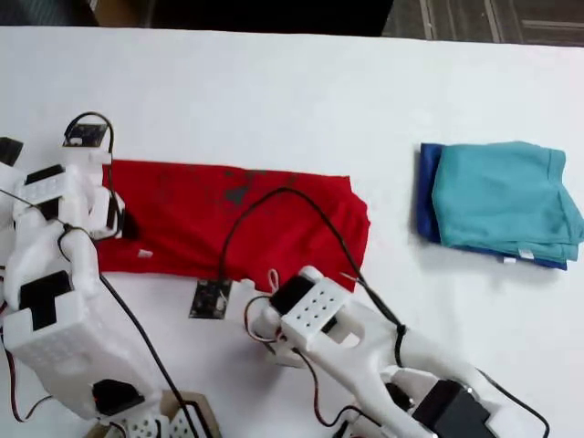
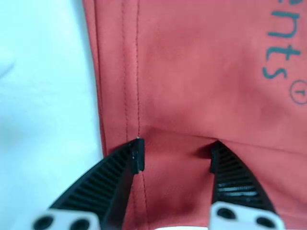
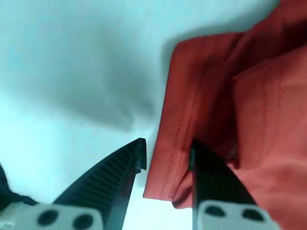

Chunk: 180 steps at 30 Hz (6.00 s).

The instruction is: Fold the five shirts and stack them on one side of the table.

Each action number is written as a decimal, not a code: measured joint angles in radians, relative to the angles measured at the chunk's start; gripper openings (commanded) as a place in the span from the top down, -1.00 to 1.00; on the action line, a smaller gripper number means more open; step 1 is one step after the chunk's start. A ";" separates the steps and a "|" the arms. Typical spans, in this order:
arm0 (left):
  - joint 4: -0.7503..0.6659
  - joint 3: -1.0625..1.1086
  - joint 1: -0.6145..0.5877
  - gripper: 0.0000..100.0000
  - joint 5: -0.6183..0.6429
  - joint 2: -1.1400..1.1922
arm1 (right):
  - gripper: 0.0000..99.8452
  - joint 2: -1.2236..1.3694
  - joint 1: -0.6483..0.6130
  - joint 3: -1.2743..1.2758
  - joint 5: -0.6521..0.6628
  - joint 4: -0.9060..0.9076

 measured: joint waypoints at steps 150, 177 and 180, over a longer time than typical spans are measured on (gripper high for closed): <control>0.230 -0.364 -0.087 0.52 -0.028 0.071 | 0.94 -0.311 0.812 0.092 -0.063 -0.066; 0.655 -1.057 -0.035 0.52 -0.018 0.637 | 0.94 -0.479 0.873 0.440 -0.063 -0.311; 0.690 -1.123 -0.029 0.53 -0.018 0.684 | 0.94 -0.480 0.873 0.440 -0.063 -0.311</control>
